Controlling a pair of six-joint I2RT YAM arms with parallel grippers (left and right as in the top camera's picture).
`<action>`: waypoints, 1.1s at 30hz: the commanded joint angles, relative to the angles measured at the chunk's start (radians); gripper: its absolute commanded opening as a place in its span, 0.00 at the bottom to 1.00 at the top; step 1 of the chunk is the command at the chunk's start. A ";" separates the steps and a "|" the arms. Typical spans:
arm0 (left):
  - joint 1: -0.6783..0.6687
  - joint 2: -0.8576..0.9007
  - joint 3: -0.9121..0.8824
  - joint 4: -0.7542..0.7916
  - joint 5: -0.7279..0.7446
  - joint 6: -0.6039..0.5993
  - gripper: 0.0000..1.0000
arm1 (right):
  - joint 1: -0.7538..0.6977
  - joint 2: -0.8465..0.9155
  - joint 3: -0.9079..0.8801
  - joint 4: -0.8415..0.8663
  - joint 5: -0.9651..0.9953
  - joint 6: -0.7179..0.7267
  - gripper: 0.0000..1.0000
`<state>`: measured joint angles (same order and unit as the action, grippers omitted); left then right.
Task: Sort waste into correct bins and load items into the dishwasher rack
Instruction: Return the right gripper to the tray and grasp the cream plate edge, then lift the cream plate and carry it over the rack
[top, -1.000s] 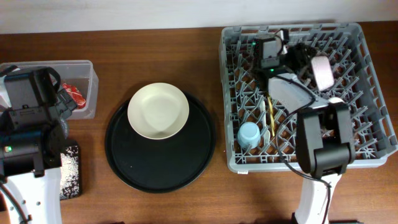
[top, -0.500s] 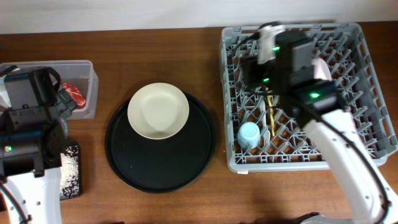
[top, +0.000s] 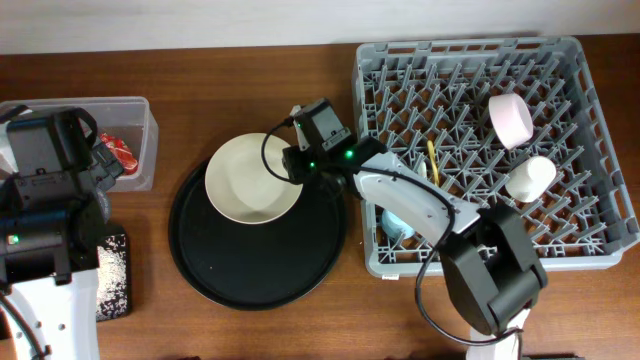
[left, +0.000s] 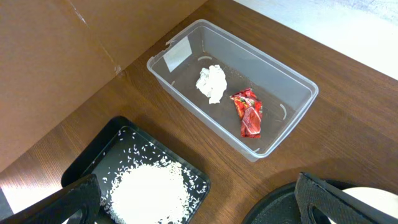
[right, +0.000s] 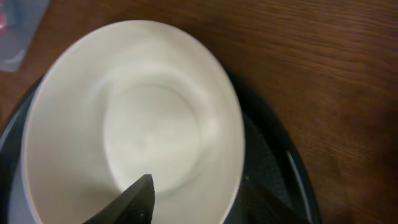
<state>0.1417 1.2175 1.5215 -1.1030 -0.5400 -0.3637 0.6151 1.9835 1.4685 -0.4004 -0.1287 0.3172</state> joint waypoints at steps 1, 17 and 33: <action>0.003 -0.004 0.008 0.001 -0.014 -0.014 0.99 | 0.008 0.040 0.001 0.009 0.036 0.014 0.49; 0.003 -0.004 0.008 0.001 -0.014 -0.014 1.00 | 0.013 0.150 0.002 0.057 0.036 0.014 0.20; 0.003 -0.004 0.008 0.001 -0.014 -0.014 0.99 | 0.011 -0.181 0.019 0.031 0.150 0.003 0.04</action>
<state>0.1417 1.2175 1.5215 -1.1034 -0.5400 -0.3637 0.6216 1.9522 1.4685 -0.3622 -0.0147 0.3321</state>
